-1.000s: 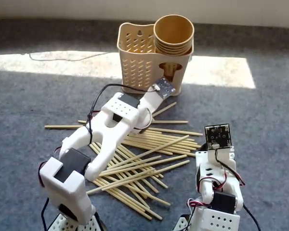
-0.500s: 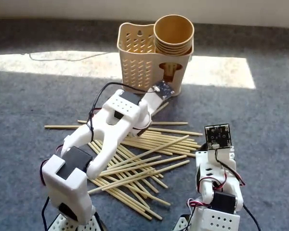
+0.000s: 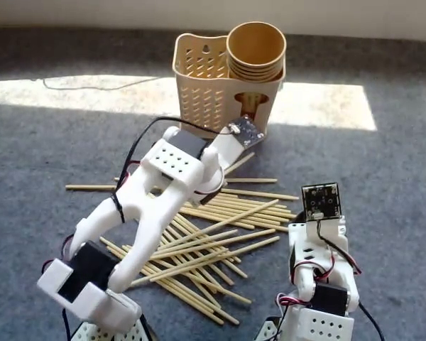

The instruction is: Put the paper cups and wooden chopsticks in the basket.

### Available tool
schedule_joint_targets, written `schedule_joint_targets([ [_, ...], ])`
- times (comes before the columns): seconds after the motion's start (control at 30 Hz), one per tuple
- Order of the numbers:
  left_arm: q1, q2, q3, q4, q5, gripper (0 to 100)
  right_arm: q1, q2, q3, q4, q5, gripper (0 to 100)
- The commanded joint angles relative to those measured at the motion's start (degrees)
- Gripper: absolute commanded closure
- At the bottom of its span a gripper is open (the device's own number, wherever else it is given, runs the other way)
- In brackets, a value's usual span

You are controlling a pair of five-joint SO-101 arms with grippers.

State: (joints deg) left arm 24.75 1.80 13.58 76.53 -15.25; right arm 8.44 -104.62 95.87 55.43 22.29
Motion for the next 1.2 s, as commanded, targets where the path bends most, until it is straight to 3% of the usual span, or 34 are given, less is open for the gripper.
schedule_joint_targets([
  [0.0, 0.66, -7.52, -2.42, 1.93, -0.62, 99, -0.31, -0.40, 6.11, -1.27, -0.53, 99.2],
  [0.57, 0.57, -31.43, -2.59, 1.14, -0.26, 99, -0.31, -0.40, 6.11, -1.27, -0.53, 99.2],
  [0.73, 0.57, -37.41, -2.51, -4.57, 0.09, 99, -0.31, -0.40, 6.11, -1.27, -0.53, 99.2],
  [0.87, 0.48, -40.57, -2.51, -10.90, 5.01, 99, -0.31, -0.40, 6.11, -1.27, -0.53, 99.2],
  [1.17, -3.91, -40.92, -1.54, -30.59, 13.01, 99, -0.31, -0.40, 6.11, -1.27, -0.53, 99.2],
])
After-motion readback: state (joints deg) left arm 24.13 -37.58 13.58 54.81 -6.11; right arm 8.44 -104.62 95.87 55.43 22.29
